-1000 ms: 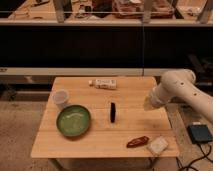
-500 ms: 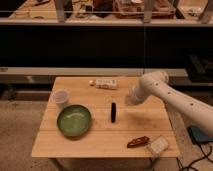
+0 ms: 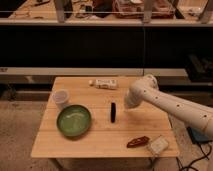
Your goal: Knock the eraser over
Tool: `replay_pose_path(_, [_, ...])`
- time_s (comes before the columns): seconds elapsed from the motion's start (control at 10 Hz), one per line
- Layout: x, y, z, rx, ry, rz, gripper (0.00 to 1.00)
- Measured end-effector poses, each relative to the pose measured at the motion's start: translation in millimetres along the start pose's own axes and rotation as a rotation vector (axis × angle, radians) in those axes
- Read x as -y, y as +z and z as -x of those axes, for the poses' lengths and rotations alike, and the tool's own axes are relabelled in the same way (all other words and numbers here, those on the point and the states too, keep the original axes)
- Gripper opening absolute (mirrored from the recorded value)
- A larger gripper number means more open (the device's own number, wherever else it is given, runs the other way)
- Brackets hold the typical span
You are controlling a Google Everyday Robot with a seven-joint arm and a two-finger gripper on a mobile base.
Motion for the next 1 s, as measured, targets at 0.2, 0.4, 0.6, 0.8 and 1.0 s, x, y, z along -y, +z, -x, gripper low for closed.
replay_pose_path(0.2, [-8.7,1.0,-1.7,-0.056,0.009,0.022,0.00])
replay_pose_path(0.4, [-18.0,0.2,1.9,-0.085,0.020,0.049,0.00])
replay_pose_path(0.6, [-22.3,3.7,30.4,-0.082,-0.007,0.082,0.00])
replay_pose_path(0.8, [-12.0,8.9,86.9,-0.028,-0.065,0.091,0.00])
replay_pose_path(1.0, [15.7,-1.5,161.3,0.038,-0.160,0.038,0.00])
